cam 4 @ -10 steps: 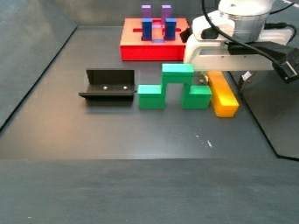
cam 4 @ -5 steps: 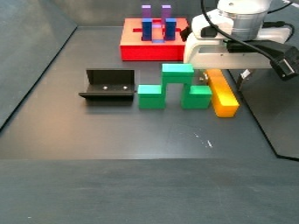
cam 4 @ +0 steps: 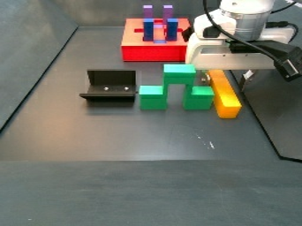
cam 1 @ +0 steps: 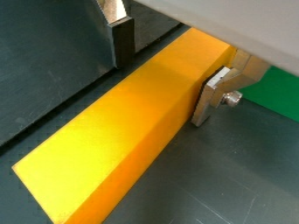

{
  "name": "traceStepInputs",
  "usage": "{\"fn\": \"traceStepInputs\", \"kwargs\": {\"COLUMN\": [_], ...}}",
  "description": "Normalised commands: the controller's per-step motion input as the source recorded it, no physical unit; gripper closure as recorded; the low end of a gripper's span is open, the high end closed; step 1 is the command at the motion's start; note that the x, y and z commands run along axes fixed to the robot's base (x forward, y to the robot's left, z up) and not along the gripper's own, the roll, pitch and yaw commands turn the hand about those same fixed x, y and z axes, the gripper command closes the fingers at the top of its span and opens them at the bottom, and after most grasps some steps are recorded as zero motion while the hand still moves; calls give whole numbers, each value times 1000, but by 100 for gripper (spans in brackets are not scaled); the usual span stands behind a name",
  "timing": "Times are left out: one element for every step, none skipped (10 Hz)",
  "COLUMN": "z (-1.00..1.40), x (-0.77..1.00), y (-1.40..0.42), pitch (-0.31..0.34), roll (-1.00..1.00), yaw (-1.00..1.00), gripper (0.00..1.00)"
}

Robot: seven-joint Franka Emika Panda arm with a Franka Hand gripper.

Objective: Pick up the yellow object. Move up. Move to above the board. Insert the yellow object.
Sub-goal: Pick up the yellow object.

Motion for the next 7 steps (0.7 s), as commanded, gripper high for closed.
{"fn": "traceStepInputs", "kwargs": {"z": [0, -17, -31, 0, 0, 0, 0], "x": [-17, -11, 0, 0, 0, 0, 0], "y": [0, 0, 0, 0, 0, 0, 0], "pitch": [0, 0, 0, 0, 0, 0, 0], "roll": [0, 0, -13, 0, 0, 0, 0], "yaw": [0, 0, 0, 0, 0, 0, 0], "gripper": [0, 0, 0, 100, 100, 100, 100]}}
